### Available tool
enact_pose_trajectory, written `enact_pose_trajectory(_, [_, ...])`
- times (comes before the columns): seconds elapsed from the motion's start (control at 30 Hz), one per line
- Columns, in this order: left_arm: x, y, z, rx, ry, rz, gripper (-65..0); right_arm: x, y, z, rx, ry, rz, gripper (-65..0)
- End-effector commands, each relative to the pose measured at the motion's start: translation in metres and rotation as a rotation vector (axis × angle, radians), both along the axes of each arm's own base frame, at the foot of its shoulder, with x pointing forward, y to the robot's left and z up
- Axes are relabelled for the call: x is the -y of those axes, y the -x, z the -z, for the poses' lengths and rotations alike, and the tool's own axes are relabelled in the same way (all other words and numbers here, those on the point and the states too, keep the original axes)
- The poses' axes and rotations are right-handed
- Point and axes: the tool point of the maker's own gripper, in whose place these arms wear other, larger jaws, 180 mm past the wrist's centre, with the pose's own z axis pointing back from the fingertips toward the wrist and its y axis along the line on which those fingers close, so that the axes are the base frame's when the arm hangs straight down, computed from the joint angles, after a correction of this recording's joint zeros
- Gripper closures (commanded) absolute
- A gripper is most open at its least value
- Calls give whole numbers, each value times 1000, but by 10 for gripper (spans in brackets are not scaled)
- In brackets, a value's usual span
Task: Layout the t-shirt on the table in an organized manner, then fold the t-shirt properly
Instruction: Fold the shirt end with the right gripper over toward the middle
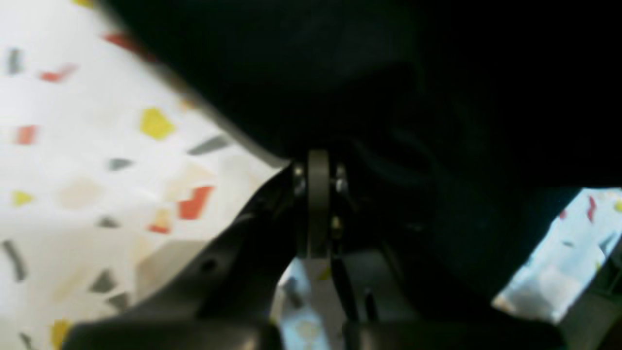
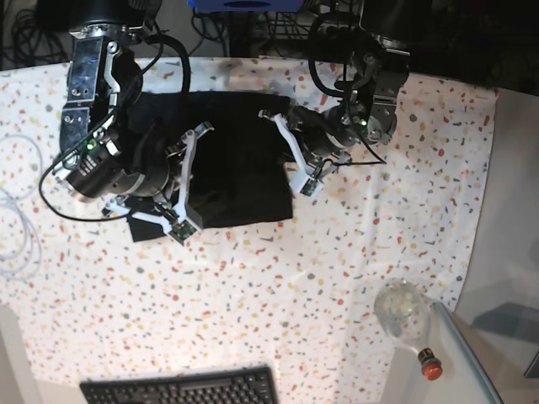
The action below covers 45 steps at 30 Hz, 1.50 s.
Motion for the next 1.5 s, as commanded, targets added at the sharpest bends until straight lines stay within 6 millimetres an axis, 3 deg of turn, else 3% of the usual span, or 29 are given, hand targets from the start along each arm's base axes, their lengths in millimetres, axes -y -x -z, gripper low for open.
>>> enact_pose_trajectory(0.0, [3, -11, -9, 35, 14, 4, 0, -15, -8, -12, 47, -39, -34, 0])
enact_pose_trajectory(0.2, [10, -15, -12, 41, 27, 5, 0, -47, -6, -5, 45, -83, -122, 0])
enact_pose_trajectory(0.33, [12, -13, -12, 37, 30, 5, 0, -53, -7, 6, 20, -108, -127, 0])
enact_pose_trajectory(0.4, [12, -13, -11, 35, 30, 6, 0, -52, -10, 1, 39, -108, -126, 0])
enact_pose_trajectory(0.6, [35, -1, -7, 20, 31, 89, 0, -57, -27, -42, 187, -109, -149, 0])
enact_pose_trajectory(0.8, [36, 3, 1, -9, 33, 88, 0, -52, -29, -47, 179, -58, -159, 0])
enact_pose_trajectory(0.87, [34, 1, 1, -5, 29, 83, 0, -52, -26, -39, 153, -57, -161, 0])
enact_pose_trajectory(1.07, [34, -2, -3, 7, 29, 84, 0, -69, -19, 11, 25, -141, -166, 0])
enact_pose_trajectory(1.2, [35, -10, -21, 66, 37, 89, 0, -77, -16, 25, -2, -180, -165, 0])
enact_pose_trajectory(1.33, [4, -15, -37, 128, -11, 63, 0, -79, -12, 37, -35, -191, -164, 0])
enact_pose_trajectory(1.47, [-51, -14, -49, 144, -107, -37, 0, -79, -8, 45, -63, -189, -164, 0])
